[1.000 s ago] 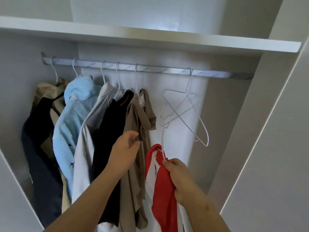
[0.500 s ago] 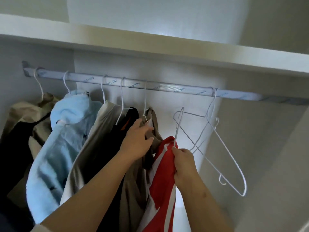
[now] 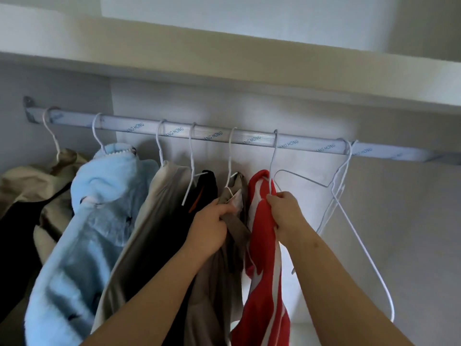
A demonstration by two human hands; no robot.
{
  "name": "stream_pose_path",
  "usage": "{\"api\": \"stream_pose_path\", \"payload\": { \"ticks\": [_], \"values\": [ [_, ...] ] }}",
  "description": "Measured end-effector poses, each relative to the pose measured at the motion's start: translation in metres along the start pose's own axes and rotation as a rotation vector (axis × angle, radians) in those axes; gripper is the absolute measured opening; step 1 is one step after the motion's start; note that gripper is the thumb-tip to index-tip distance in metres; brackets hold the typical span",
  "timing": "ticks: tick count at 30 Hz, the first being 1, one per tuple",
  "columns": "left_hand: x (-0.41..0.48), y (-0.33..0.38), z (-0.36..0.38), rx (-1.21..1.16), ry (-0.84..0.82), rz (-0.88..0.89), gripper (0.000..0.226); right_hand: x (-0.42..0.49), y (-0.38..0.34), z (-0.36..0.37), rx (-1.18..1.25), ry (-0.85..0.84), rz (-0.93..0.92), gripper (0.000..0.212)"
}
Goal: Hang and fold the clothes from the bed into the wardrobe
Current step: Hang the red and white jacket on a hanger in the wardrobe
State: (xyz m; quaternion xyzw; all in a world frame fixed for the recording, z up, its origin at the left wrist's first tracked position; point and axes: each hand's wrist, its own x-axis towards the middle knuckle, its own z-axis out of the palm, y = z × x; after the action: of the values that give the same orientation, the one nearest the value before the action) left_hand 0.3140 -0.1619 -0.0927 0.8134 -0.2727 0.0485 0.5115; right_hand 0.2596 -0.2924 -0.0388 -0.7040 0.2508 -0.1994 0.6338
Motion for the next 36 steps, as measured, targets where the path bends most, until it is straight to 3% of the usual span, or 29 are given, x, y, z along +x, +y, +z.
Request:
{"api": "stream_pose_path", "payload": {
  "ticks": [4,8,12,18,22,30,34,36],
  "values": [
    [-0.004,0.003,0.010,-0.215,0.042,-0.090,0.039,0.004,0.017,0.005,0.018,0.015,0.017,0.029],
    [-0.009,0.005,0.018,-0.345,0.062,-0.113,0.045,-0.010,0.041,0.004,-0.209,0.071,-0.165,0.039],
    [-0.020,0.008,0.026,-0.450,0.117,-0.150,0.064,-0.028,0.067,-0.002,-0.369,0.040,-0.170,0.049],
    [-0.034,0.009,0.019,-0.512,0.105,-0.307,0.092,-0.046,0.083,-0.012,-0.396,-0.084,-0.159,0.053],
    [-0.060,0.013,0.024,-0.497,0.064,-0.413,0.079,-0.066,0.093,-0.015,-0.353,-0.128,-0.108,0.046],
    [-0.152,0.016,0.048,-0.464,0.167,-0.623,0.057,-0.130,0.134,-0.053,-0.336,-0.157,-0.034,0.041],
    [-0.207,0.026,0.064,-0.443,0.130,-0.679,0.055,-0.169,0.165,-0.081,-0.256,-0.144,0.067,0.015],
    [-0.235,0.035,0.072,-0.449,0.104,-0.704,0.039,-0.191,0.185,-0.095,-0.224,-0.107,0.136,0.018]
  ]
}}
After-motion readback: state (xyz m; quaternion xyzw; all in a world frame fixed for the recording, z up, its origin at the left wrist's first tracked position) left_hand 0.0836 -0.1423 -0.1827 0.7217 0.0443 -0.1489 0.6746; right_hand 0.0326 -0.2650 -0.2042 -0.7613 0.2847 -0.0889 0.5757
